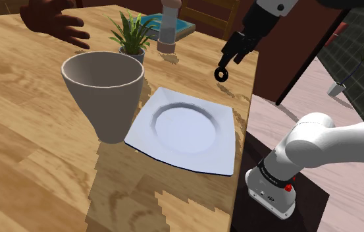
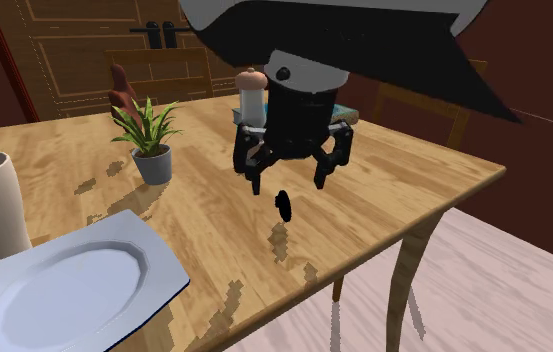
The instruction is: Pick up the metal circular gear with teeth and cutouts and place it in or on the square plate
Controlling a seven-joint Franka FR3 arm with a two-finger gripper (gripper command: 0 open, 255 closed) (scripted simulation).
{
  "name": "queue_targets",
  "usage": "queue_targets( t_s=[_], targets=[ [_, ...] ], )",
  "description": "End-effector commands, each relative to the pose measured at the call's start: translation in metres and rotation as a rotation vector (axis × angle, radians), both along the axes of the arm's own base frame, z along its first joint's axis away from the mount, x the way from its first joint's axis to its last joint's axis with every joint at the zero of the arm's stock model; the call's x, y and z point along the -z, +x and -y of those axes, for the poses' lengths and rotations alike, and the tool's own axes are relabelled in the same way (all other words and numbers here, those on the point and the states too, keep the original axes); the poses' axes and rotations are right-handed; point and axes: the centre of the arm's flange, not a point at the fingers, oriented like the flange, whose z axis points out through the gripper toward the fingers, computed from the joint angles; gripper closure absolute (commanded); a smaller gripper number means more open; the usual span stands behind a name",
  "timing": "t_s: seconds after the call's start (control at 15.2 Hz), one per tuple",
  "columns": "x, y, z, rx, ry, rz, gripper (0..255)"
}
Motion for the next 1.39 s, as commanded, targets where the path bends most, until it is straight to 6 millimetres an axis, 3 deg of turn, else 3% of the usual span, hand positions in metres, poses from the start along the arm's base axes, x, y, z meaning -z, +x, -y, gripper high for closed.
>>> queue_targets(
  t_s=[0.0,0.33,0.86,0.92,1.32],
  targets=[
    [0.009,0.000,-0.003,0.001,0.001,0.001,0],
    [0.033,0.006,-0.005,0.001,0.001,0.001,0],
    [0.033,0.006,-0.005,0.001,0.001,0.001,0],
    [0.033,0.006,-0.005,0.001,0.001,0.001,255],
    [0.033,0.006,-0.005,0.001,0.001,0.001,255]
  ],
)
